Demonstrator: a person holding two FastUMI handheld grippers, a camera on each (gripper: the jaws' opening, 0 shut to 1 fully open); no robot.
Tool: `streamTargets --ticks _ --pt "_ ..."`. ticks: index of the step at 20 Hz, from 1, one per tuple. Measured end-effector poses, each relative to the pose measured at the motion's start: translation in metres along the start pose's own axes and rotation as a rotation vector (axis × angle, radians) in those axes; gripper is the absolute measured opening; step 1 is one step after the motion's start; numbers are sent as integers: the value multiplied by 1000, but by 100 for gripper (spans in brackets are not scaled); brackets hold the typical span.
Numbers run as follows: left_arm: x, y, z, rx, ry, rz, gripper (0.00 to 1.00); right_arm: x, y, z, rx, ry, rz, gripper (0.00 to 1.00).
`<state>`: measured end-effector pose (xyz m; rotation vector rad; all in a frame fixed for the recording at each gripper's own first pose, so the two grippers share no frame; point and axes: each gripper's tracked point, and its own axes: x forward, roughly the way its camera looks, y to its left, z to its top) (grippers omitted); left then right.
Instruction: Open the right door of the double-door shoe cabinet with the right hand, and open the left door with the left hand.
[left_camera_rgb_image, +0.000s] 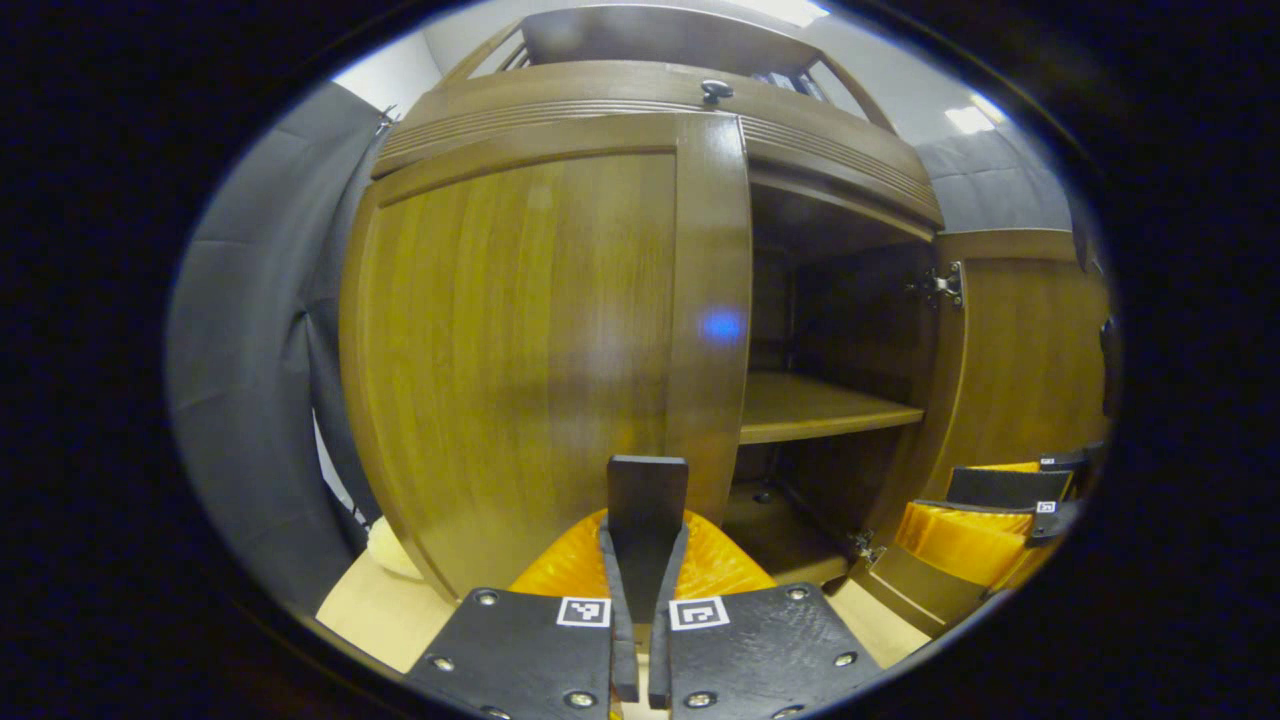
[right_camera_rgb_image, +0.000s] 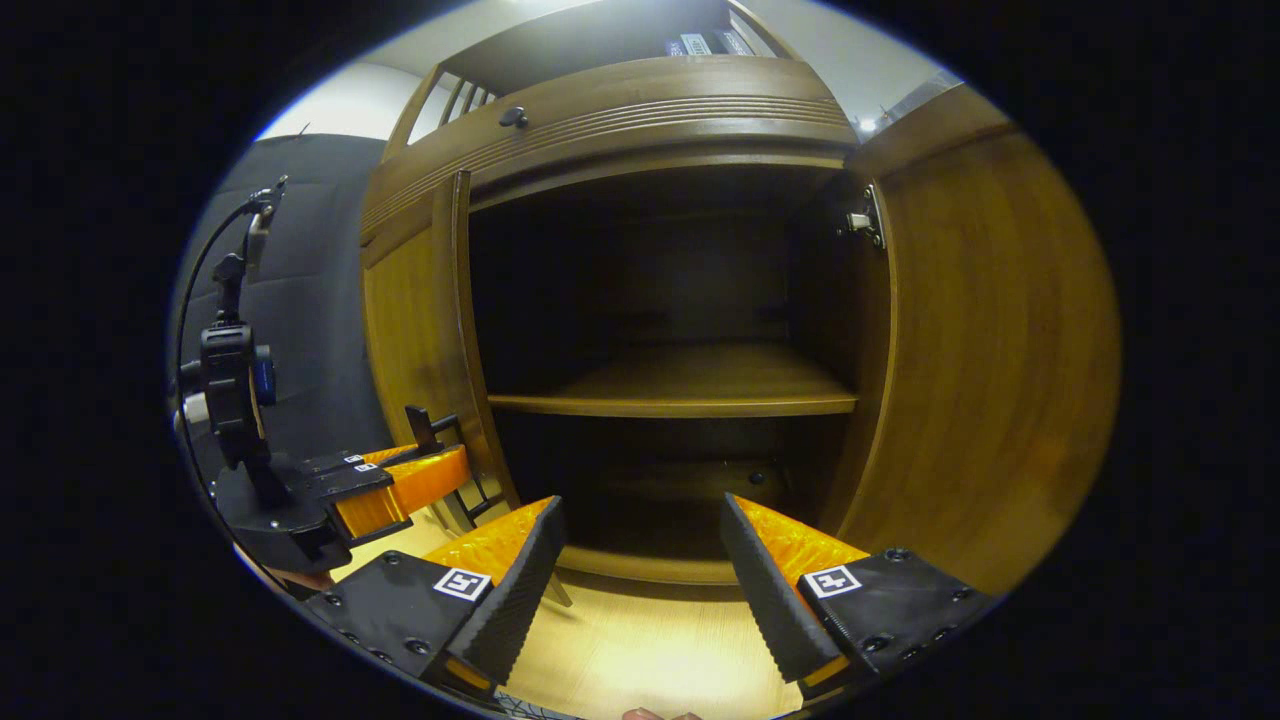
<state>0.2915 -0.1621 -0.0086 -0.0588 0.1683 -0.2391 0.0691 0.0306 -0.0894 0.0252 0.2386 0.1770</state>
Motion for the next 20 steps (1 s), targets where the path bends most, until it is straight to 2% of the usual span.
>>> streamTargets --ticks 5,6,11,20 --pt "-29 10 -7 -1 -3 2 7 -9 3 2 -44 -4 -8 98" --pt "-34 13 -6 -4 -1 -2 7 -11 3 3 -49 -4 -13 92" --pt "-56 23 -9 -2 -10 -13 7 -15 5 8 -65 2 -35 92" --pt "-96 52 -14 -22 -11 35 7 -16 7 10 -75 15 -54 93"
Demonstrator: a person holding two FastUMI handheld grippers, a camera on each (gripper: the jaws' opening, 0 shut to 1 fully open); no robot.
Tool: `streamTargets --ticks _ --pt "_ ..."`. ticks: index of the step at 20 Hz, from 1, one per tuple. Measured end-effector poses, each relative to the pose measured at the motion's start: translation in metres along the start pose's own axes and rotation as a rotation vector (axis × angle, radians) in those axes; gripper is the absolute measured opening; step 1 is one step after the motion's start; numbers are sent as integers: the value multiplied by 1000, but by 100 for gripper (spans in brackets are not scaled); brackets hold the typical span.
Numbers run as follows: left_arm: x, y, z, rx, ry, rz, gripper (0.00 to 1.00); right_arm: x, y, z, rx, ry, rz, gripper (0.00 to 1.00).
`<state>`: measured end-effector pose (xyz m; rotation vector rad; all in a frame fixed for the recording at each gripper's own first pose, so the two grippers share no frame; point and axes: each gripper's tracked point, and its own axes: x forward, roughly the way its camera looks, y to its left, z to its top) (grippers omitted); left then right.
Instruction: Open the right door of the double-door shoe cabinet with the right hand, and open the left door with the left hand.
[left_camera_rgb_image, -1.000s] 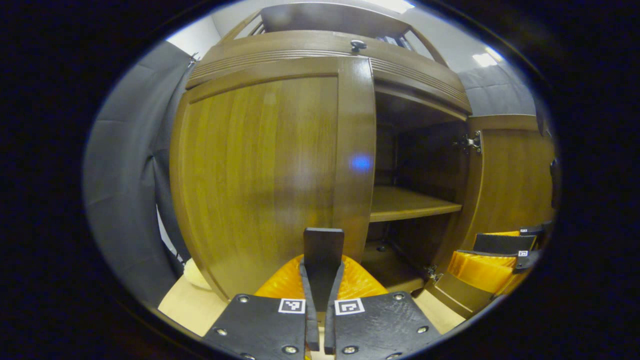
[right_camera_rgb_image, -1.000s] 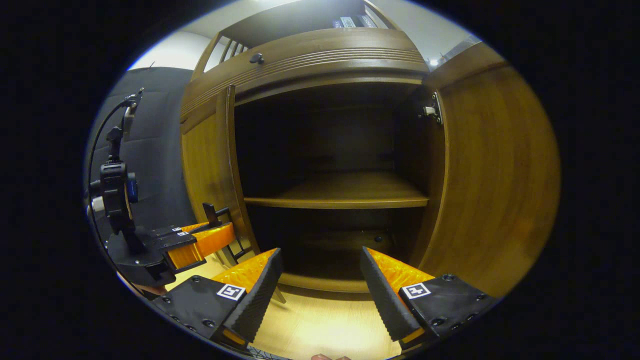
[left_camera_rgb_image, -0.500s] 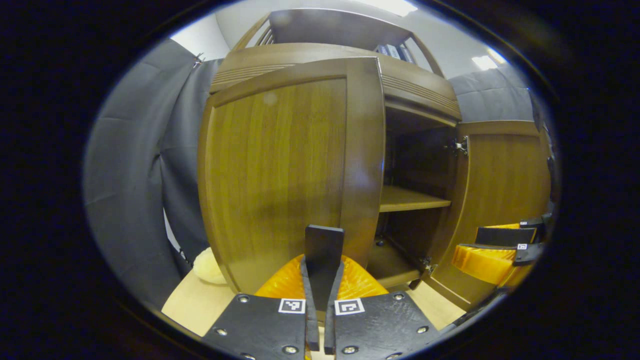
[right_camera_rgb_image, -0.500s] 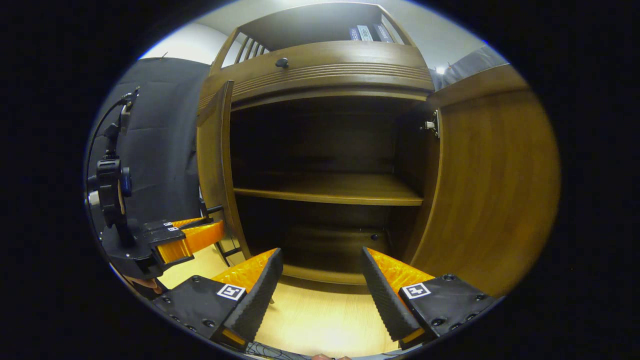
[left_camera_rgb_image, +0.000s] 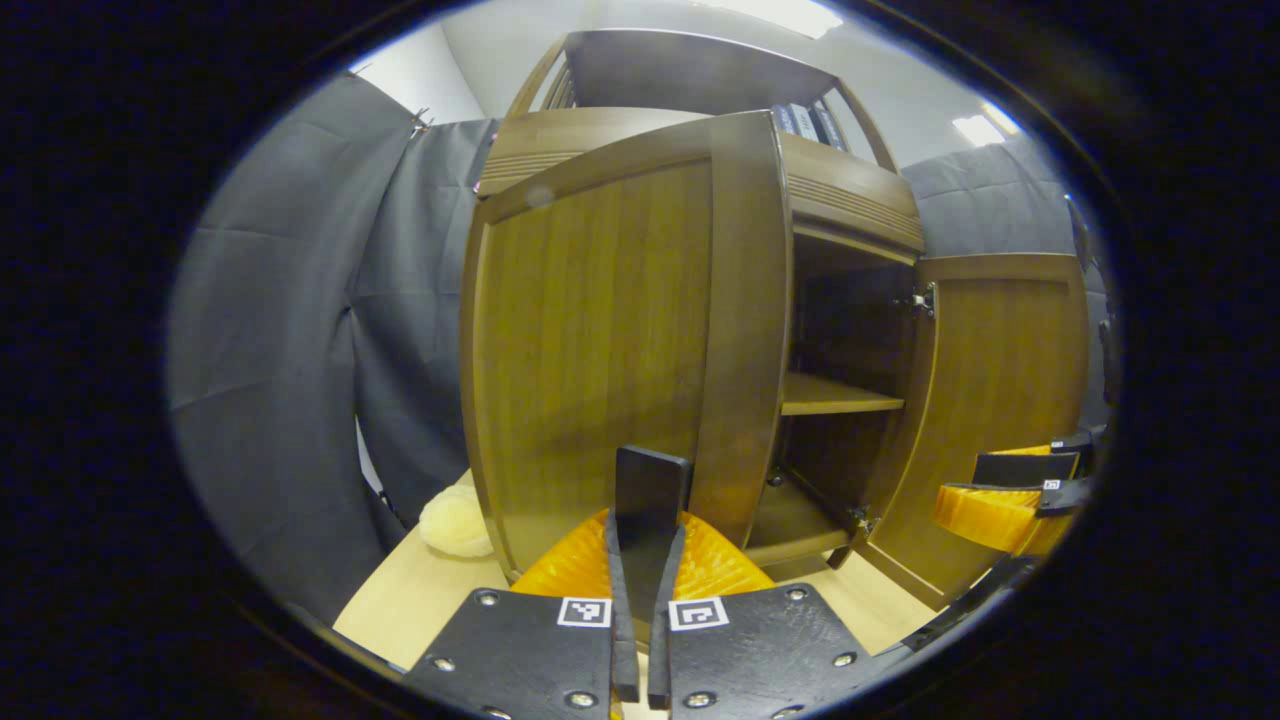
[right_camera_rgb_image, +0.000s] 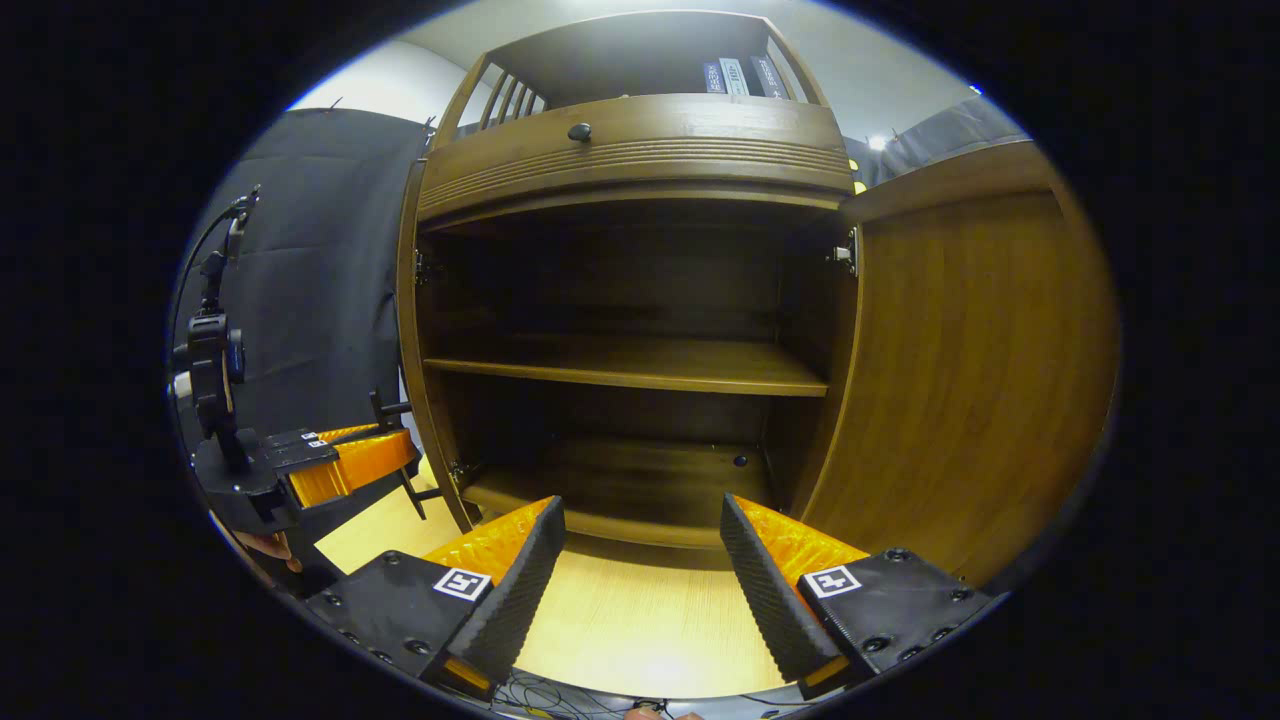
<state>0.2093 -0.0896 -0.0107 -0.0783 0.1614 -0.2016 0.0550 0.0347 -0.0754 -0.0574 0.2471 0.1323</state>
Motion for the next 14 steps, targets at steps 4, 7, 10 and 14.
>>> streamTargets --ticks 4,7,10,14 --pt "-18 15 -2 15 -4 25 7 0 0 0 -10 -6 10 98" --pt "-29 30 -3 25 -5 37 6 -1 0 1 -9 -22 4 99" --pt "-43 49 -1 21 -26 56 5 -1 0 3 6 -40 -7 94" --pt "-62 72 4 56 -72 28 4 -1 -1 3 8 -59 -12 94"
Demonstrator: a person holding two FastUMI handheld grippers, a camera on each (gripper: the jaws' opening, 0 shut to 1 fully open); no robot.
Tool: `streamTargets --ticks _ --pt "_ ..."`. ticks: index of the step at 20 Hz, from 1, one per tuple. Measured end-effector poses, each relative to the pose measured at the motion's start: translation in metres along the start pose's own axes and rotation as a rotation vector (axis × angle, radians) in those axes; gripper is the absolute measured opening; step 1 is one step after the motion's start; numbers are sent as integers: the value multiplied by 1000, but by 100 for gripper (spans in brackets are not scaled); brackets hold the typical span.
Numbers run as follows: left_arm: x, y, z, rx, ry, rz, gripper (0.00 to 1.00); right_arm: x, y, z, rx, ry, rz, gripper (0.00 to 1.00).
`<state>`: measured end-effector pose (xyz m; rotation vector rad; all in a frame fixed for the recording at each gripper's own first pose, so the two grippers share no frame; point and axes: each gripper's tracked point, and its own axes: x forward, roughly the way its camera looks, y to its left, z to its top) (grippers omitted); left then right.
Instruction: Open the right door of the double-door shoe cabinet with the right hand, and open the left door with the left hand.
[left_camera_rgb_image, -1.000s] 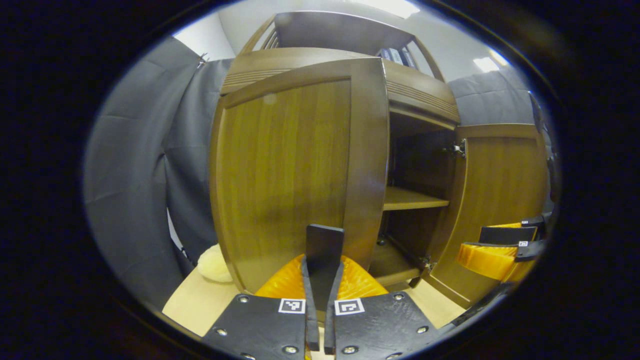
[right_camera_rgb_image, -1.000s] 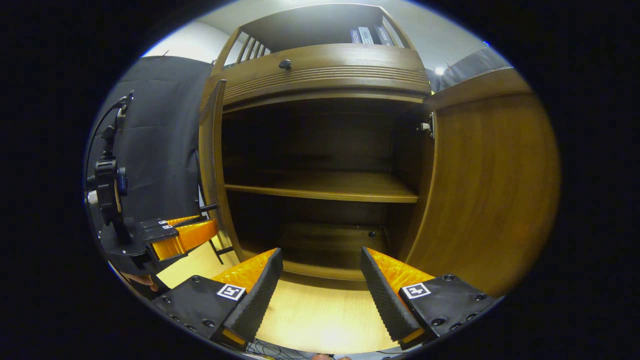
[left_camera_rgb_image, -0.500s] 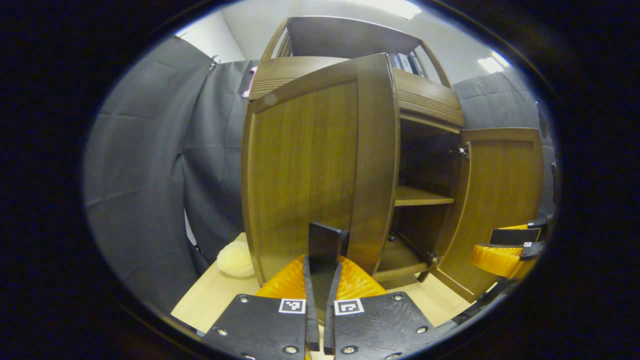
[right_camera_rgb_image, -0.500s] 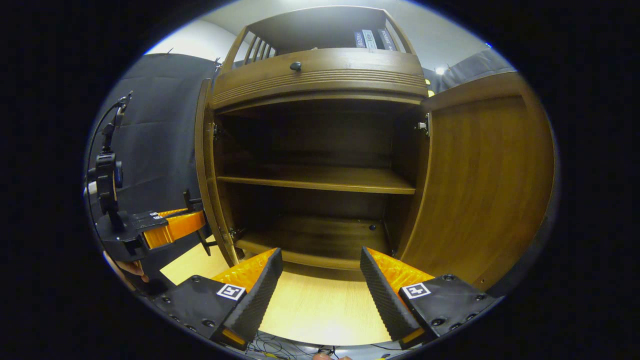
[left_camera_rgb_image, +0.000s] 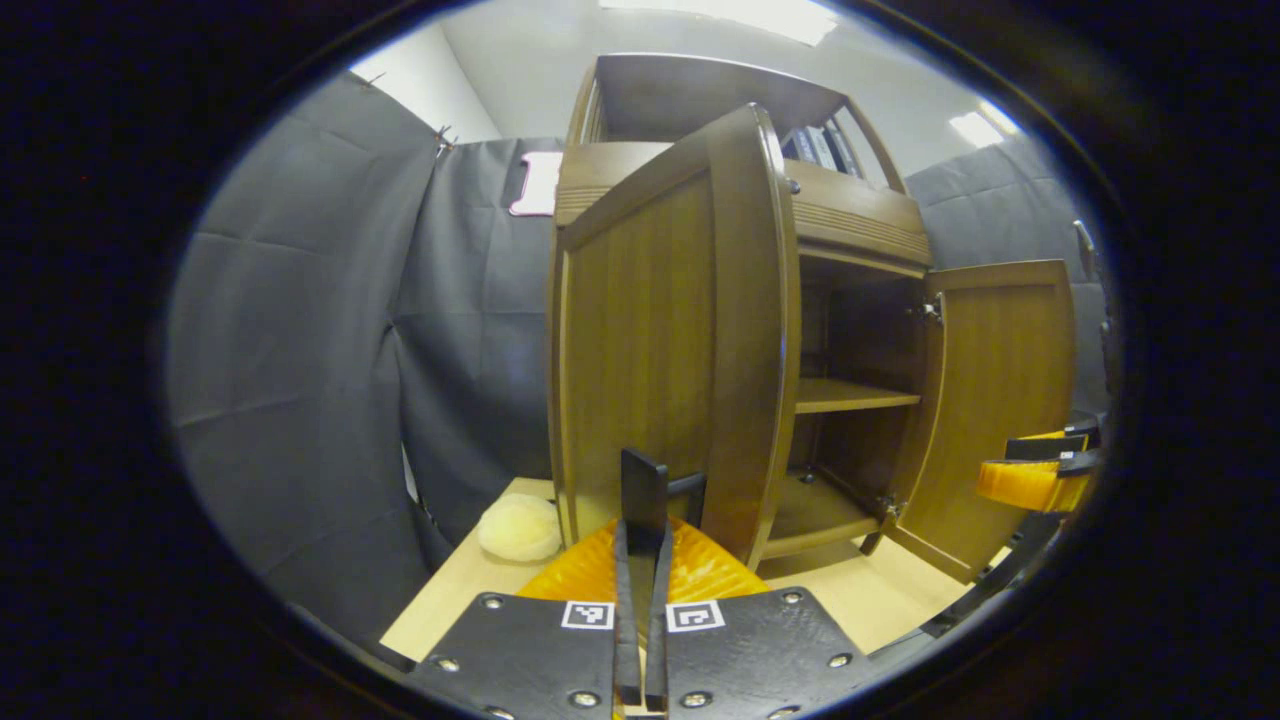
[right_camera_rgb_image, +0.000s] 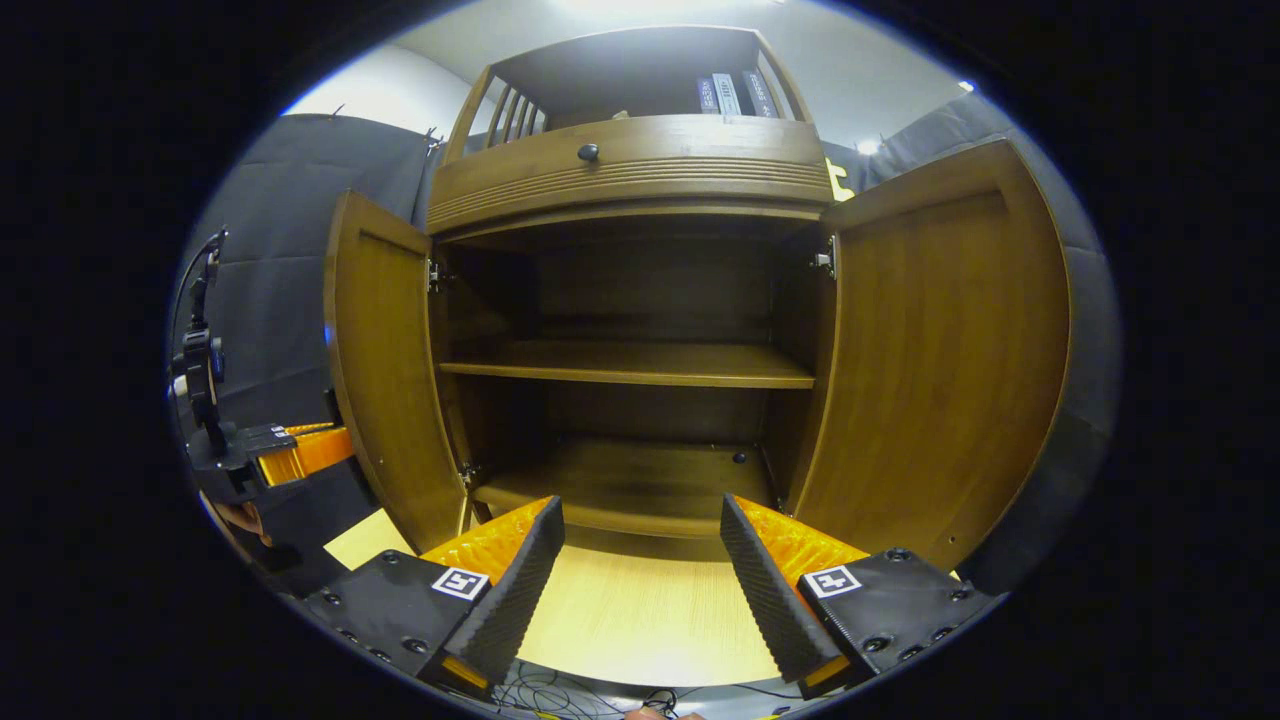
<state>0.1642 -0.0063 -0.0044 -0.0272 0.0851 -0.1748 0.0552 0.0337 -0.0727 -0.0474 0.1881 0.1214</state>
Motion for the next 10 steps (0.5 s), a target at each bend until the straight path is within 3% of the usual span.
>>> streamTargets --ticks 3,10 --pt "-7 17 -3 26 -12 -37 4 1 -1 1 -6 -3 0 94" --pt "-21 73 -8 114 -18 -12 4 -4 -21 17 -18 -71 -57 94"
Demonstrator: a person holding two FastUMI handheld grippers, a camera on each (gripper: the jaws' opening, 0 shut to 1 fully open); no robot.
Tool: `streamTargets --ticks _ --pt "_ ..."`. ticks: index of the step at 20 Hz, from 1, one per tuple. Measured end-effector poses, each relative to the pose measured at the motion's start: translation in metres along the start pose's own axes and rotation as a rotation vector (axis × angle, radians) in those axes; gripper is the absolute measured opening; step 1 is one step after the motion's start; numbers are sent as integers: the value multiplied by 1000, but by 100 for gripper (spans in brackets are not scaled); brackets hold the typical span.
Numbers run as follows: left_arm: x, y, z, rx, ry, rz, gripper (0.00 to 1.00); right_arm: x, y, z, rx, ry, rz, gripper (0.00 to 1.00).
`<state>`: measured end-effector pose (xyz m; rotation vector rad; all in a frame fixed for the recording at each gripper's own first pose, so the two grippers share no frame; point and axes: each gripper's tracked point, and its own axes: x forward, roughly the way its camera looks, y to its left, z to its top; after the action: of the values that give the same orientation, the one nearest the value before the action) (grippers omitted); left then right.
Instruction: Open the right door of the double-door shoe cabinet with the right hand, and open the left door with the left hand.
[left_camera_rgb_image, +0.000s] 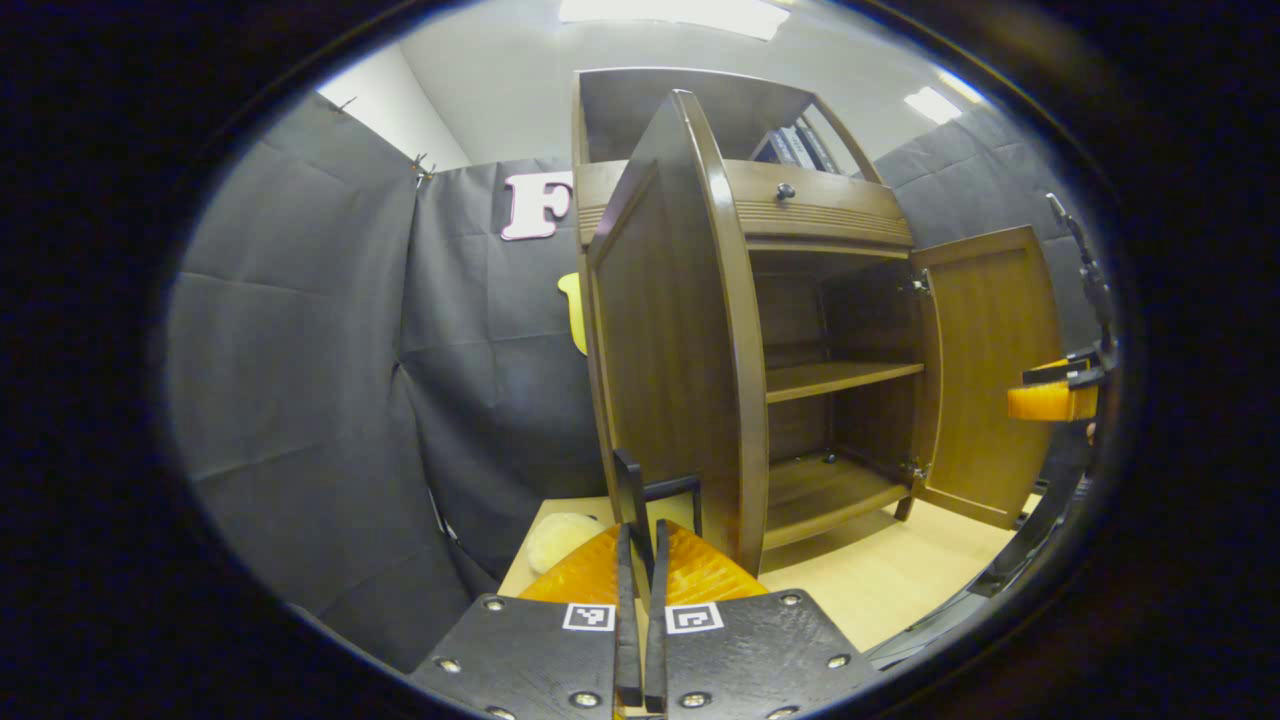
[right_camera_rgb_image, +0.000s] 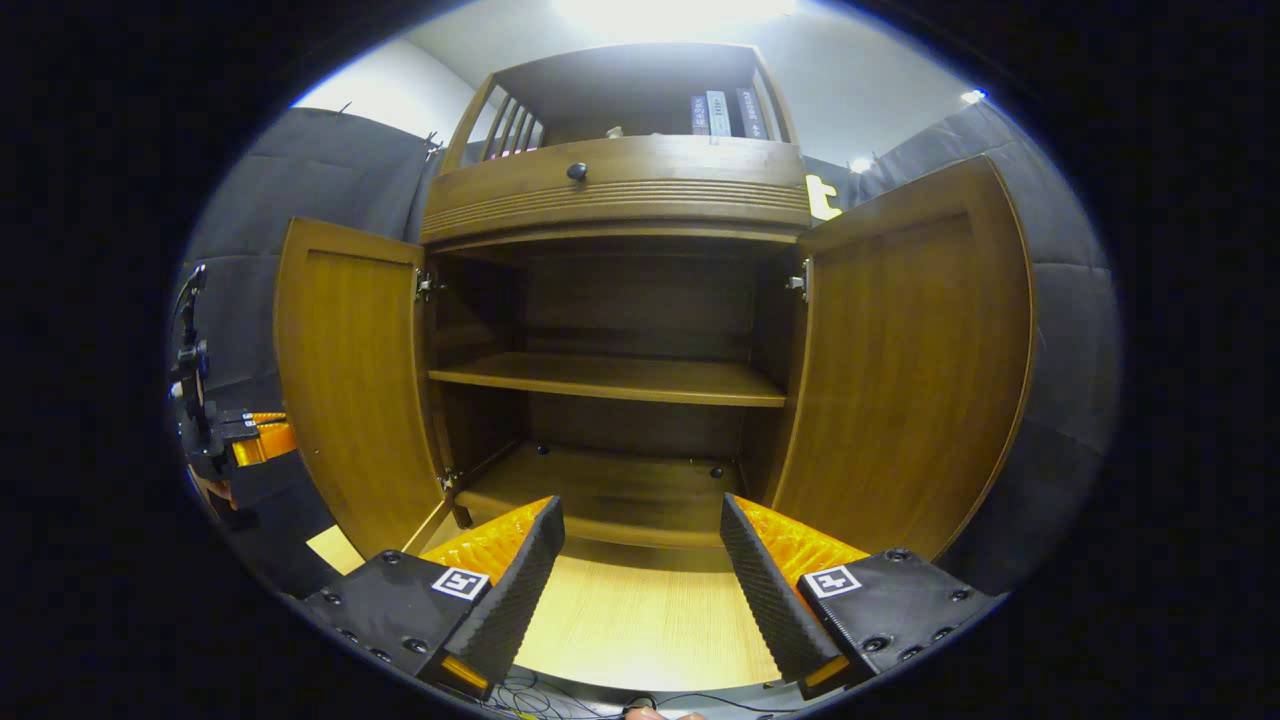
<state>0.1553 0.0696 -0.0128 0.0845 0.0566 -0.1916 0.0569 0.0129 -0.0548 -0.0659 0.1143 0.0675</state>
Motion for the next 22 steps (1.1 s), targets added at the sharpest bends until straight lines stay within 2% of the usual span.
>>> streamTargets --ticks 4,9,13,17,22 --pt "3 39 -12 51 18 45 2 4 -19 -4 20 11 -50 94" --pt "2 64 -16 44 -7 -6 3 3 -36 -3 27 9 -107 94" --pt "4 84 -19 -26 -19 -33 4 0 -45 -2 29 19 -135 94" --pt "2 81 -19 -5 -9 -49 3 -3 -59 2 41 9 -173 94" --pt "-5 80 -13 32 7 -19 3 -2 -69 3 60 6 -202 94"
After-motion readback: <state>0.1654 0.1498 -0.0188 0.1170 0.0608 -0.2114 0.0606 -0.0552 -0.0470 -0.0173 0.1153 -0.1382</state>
